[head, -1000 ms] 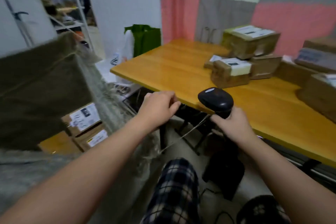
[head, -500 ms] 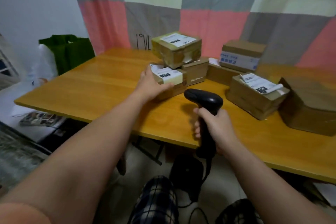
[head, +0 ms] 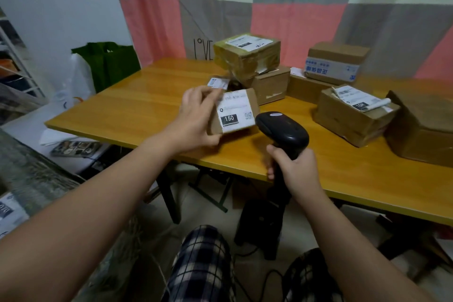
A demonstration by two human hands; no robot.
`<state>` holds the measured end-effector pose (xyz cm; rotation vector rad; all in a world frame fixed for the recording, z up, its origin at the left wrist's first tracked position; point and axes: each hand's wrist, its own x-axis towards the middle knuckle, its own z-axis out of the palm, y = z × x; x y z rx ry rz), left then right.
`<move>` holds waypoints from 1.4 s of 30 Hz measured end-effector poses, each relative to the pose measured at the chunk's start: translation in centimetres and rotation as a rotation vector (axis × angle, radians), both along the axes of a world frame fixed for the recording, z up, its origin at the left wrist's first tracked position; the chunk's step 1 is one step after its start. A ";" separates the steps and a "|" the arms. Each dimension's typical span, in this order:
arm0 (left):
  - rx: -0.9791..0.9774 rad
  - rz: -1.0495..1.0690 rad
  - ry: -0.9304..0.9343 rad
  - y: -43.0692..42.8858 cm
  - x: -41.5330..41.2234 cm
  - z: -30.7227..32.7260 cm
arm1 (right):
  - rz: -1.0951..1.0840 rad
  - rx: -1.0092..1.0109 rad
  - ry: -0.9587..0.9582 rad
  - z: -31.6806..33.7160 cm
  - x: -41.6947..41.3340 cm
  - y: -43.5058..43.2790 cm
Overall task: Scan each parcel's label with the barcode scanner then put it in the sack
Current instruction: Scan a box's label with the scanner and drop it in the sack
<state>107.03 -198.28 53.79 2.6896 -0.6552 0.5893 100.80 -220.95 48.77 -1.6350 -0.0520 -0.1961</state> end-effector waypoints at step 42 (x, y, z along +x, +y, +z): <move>-0.283 0.122 0.164 1.5 1.6 -1.6 | 0.098 -0.185 -0.058 -0.1 -0.4 -0.5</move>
